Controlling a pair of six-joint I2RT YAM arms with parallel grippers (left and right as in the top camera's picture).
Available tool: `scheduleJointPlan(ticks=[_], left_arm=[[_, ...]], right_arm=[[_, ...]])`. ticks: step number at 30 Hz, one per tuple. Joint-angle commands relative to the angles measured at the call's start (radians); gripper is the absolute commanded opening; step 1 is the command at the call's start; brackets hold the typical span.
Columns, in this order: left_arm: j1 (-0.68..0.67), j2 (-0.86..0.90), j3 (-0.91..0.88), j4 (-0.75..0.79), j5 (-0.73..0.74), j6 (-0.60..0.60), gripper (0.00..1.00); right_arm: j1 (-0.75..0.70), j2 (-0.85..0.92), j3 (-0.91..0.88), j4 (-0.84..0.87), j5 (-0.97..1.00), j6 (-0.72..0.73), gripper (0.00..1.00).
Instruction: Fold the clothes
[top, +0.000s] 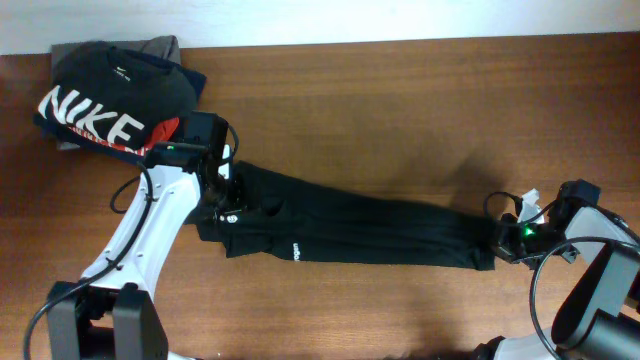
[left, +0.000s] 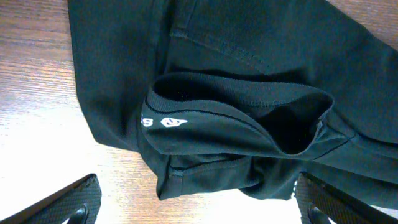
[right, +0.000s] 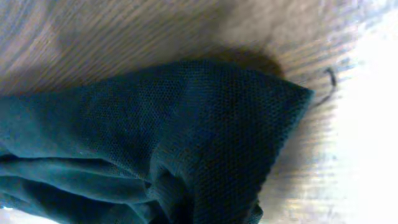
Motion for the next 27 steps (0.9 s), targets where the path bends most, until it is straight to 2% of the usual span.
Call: scheduleJointPlan(ticks=[1, 4, 12, 20, 27], left_arm=[[-0.002, 0.000, -0.002, 0.000, 0.008, -0.006, 0.99], [-0.002, 0.000, -0.002, 0.000, 0.008, -0.006, 0.99], [-0.002, 0.000, -0.002, 0.000, 0.008, -0.006, 0.99], [-0.002, 0.000, -0.002, 0.000, 0.008, -0.006, 0.99], [-0.002, 0.000, -0.002, -0.001, 0.008, -0.006, 0.99]], right_arm=[[0.008, -0.005, 0.047, -0.045, 0.036, 0.039, 0.04], [0.012, -0.037, 0.101, -0.105, 0.119, 0.095, 0.04], [0.089, -0.196, 0.198, -0.234, 0.241, 0.132, 0.04], [0.358, -0.241, 0.198, -0.271, 0.432, 0.273, 0.04], [0.583, -0.215, 0.198, -0.208, 0.456, 0.387, 0.04]])
